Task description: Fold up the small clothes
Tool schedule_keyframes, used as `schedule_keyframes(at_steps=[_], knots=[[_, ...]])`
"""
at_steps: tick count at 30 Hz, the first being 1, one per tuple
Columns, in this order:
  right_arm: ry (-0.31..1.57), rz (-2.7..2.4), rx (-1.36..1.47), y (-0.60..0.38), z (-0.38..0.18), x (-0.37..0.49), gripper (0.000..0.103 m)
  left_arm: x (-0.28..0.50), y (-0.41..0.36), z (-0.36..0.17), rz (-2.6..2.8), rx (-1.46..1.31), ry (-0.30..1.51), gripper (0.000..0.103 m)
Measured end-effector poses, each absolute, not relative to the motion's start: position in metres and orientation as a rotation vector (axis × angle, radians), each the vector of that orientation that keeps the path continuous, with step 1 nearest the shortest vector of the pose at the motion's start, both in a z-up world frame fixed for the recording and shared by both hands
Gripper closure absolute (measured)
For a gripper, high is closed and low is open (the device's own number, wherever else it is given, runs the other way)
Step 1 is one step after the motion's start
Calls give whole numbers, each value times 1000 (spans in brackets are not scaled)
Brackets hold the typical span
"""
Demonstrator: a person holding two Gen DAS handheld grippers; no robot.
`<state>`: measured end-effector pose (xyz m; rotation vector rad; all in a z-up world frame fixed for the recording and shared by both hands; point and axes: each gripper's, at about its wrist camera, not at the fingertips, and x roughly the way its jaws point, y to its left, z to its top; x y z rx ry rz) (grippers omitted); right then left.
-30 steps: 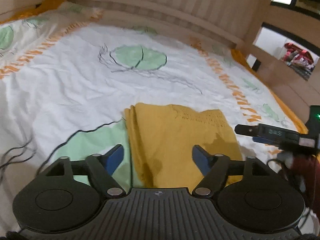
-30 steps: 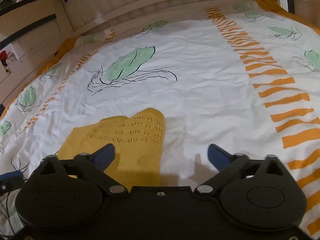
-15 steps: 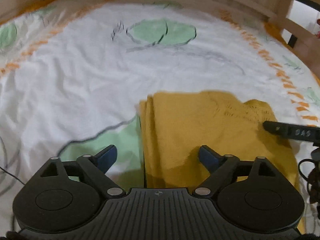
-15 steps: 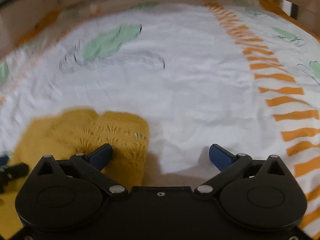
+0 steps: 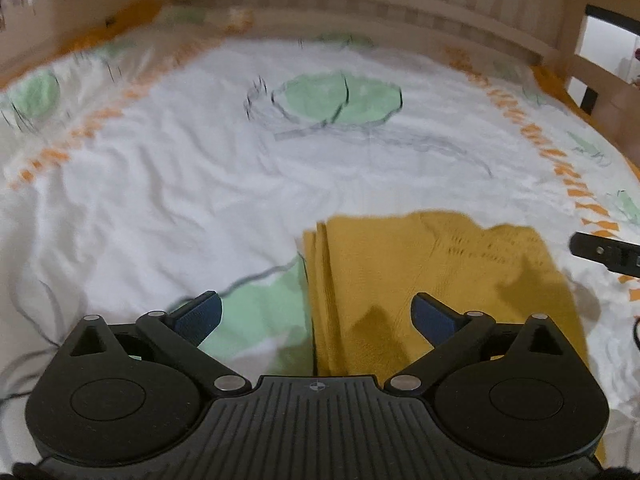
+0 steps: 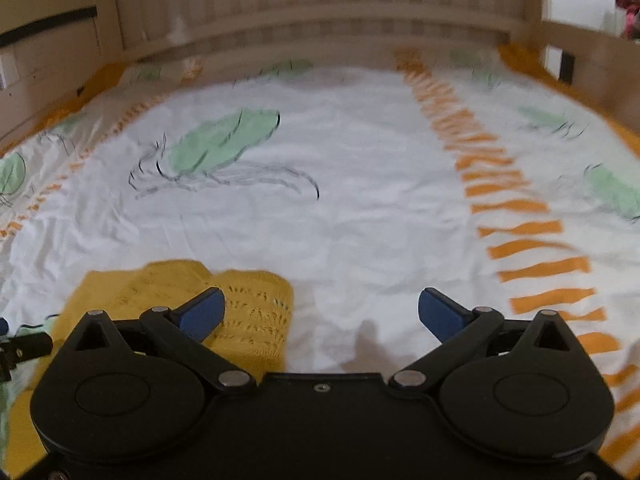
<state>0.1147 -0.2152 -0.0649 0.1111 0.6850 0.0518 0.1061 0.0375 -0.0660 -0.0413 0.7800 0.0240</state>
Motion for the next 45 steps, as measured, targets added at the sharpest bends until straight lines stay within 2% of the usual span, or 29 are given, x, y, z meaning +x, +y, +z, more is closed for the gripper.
schedule_keyframes(at_steps=[12,28,45], knots=[[721,86,149,-200,-24,51,0,60,12,-10,125,112,725,1],[806,2,134,-188,-27,-11,0,22,7,-26,30,52,863,1],[878,25,149,-178,-42,-40,0,4,17,-48,48,5,971,1]])
